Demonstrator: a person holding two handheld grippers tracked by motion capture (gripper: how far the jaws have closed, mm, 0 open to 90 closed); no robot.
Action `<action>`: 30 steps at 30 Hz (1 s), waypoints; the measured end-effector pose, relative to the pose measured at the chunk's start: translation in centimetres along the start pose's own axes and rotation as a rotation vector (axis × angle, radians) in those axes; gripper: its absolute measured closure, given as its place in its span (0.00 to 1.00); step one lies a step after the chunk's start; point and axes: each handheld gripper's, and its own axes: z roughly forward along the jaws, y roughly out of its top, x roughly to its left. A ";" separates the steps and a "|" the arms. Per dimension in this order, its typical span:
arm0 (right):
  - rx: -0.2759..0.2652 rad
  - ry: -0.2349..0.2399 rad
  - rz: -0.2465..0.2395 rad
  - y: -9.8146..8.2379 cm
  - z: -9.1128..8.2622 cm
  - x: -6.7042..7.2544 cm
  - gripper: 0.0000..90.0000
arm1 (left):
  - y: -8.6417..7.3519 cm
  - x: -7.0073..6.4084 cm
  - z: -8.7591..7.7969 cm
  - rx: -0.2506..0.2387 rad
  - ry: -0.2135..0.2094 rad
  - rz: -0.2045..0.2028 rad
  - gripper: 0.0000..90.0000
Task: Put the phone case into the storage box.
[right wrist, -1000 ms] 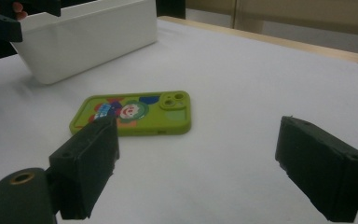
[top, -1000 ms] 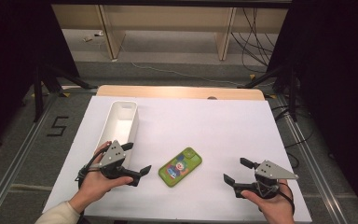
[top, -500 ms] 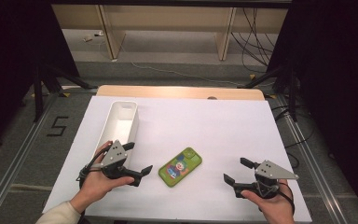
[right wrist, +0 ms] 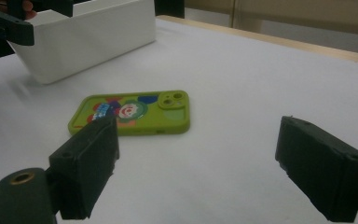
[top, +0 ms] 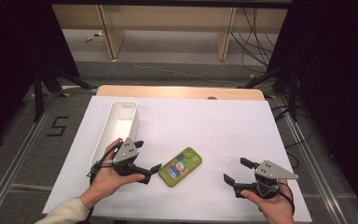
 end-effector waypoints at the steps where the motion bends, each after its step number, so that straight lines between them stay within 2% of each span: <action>1: 0.001 0.000 0.000 0.0 0.0 0.0 0.16 | 0.1 -0.1 0.3 0.006 -0.004 -0.001 0.00; 10: -0.002 0.000 0.003 0.0 0.1 0.0 0.16 | 0.7 -0.8 2.3 0.076 -0.026 0.020 0.00; 15: 0.005 -0.001 0.006 0.0 0.0 0.0 0.16 | 1.0 -1.0 2.9 0.087 -0.032 0.019 0.00; 24: 0.006 -0.003 0.004 0.0 0.0 0.0 0.16 | 1.9 -2.0 5.4 0.142 -0.060 0.047 0.00; 30: 0.007 -0.003 0.004 -0.1 0.0 0.0 0.16 | 2.3 -2.2 6.5 0.164 -0.072 0.046 0.00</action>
